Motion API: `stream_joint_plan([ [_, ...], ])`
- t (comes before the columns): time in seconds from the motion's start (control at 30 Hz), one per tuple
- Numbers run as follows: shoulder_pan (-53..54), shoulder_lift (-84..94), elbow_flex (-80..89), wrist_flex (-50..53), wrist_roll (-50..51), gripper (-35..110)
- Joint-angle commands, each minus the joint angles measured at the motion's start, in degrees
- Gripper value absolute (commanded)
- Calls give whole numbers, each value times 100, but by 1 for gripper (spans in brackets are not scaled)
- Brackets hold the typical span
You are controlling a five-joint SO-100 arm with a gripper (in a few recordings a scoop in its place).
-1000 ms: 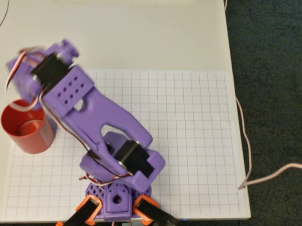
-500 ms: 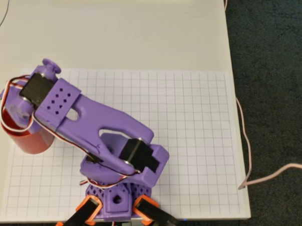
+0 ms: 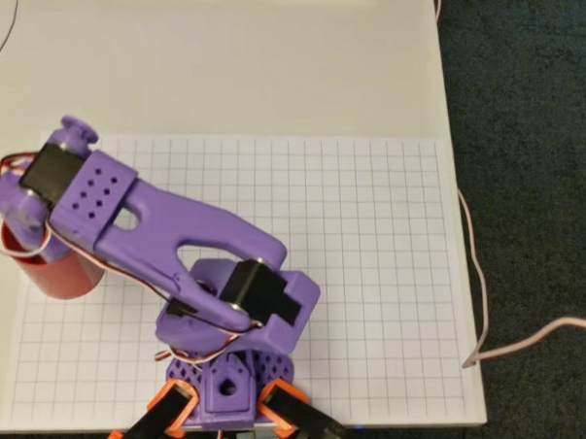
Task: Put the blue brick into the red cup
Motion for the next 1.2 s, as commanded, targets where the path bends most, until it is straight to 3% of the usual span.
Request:
stream_joint_plan([
  [0.0,26,229,-299,-53,79,0],
  [0.3,18,220,-281,-53,97,0],
  [0.33,44,202,-272,-53,158,6],
  [0.4,62,229,-229,26,448,44],
  [0.43,97,264,-185,26,545,53],
  [0.57,202,396,-70,70,765,66],
  [0.9,185,422,-62,97,703,65],
  [0.93,158,422,-62,53,492,52],
  [0.97,158,413,-88,-79,176,0],
  [1.17,237,475,-185,158,308,0],
])
